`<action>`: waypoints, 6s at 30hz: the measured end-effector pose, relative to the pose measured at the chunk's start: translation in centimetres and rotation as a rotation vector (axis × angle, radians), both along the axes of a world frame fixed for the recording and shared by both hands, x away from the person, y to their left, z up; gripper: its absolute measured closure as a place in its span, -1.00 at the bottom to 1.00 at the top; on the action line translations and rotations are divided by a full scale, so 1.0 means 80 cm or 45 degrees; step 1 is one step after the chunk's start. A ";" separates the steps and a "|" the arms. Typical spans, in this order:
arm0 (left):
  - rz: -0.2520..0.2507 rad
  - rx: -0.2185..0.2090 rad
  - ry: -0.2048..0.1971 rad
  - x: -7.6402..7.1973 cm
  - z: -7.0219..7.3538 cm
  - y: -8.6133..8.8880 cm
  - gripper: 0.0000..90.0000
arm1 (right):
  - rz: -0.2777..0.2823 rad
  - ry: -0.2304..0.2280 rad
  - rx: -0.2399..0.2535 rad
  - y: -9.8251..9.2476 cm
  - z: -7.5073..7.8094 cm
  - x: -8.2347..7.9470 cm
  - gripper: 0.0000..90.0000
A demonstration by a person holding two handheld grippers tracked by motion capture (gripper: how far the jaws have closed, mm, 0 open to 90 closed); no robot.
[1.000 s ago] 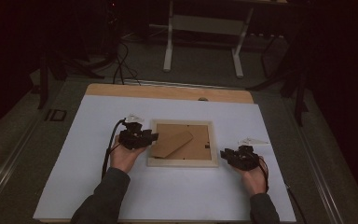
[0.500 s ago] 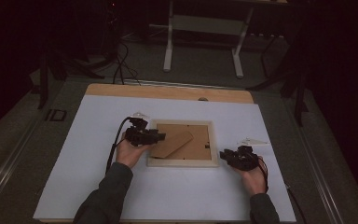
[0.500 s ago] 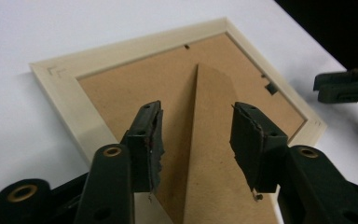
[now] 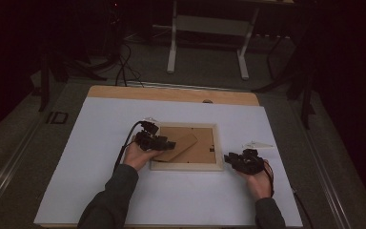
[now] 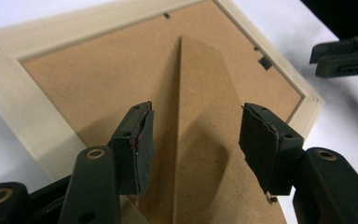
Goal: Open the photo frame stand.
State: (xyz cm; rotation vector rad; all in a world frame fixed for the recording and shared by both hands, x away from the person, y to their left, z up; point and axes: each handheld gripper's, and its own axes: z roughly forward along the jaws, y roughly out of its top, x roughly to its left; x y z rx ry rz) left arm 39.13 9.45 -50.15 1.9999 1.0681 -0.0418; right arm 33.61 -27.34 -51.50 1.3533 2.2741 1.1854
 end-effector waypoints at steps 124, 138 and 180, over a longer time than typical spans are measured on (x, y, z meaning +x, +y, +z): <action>-0.132 0.278 -0.383 -0.062 0.015 -0.043 -0.07 | -0.029 0.102 -0.055 0.036 0.046 0.092 0.24; -0.134 0.294 -0.439 -0.069 0.016 -0.044 -0.08 | -0.018 0.144 -0.002 0.038 0.047 0.103 0.27; -0.143 0.343 -0.550 -0.079 0.011 -0.046 -0.10 | 0.004 0.193 0.070 0.032 0.049 0.113 0.29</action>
